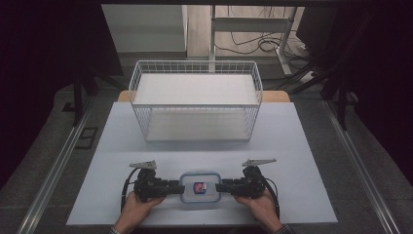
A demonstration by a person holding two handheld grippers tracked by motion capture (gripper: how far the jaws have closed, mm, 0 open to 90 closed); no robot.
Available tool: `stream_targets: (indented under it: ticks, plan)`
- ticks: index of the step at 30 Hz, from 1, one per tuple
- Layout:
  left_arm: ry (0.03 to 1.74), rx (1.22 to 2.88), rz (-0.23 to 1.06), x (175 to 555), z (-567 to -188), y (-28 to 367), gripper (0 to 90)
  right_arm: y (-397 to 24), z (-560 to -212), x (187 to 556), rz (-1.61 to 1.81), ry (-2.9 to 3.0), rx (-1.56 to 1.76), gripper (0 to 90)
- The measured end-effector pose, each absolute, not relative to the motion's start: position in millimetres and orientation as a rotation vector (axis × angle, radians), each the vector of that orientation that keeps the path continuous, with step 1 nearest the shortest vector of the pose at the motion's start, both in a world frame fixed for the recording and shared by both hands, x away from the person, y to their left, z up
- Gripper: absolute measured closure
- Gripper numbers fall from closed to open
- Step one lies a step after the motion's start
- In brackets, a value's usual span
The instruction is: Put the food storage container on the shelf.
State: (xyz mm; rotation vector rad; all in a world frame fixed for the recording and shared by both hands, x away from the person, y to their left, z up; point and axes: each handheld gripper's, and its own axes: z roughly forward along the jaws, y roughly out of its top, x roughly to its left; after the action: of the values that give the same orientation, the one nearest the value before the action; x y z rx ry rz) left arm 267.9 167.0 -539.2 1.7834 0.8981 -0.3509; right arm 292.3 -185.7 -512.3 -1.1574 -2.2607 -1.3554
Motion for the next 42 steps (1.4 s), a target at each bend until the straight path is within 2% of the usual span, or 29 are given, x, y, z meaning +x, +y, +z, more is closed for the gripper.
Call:
stream_targets:
  ticks: [3, 4, 6, 18, 27, 42]
  plan:
    - [0.914, 1.773, -0.357, 268.2, -539.2, 166.5, 59.6, -184.8, -510.8, 291.5, -1.353, -2.280, -1.164, 56.5]
    - [0.923, 1.755, -0.367, 268.8, -539.3, 167.2, 60.1, -185.5, -508.2, 290.3, -1.375, -2.291, -1.171, 67.5]
    - [0.916, 1.733, -0.359, 269.1, -537.6, 169.1, 60.9, -187.4, -506.2, 290.2, -1.403, -2.272, -1.191, 68.7]
    - [0.937, 1.710, -0.350, 273.8, -533.0, 171.6, 61.1, -179.2, -499.0, 293.6, -1.379, -2.345, -1.207, 67.8]
    - [0.919, 1.680, -0.317, 283.6, -515.4, 170.5, 61.0, -180.5, -478.5, 302.4, -1.446, -2.346, -1.213, 67.9]
    - [0.895, 1.639, -0.263, 320.8, -451.8, 177.3, 60.4, -173.5, -414.3, 332.9, -1.541, -2.371, -1.204, 67.8]
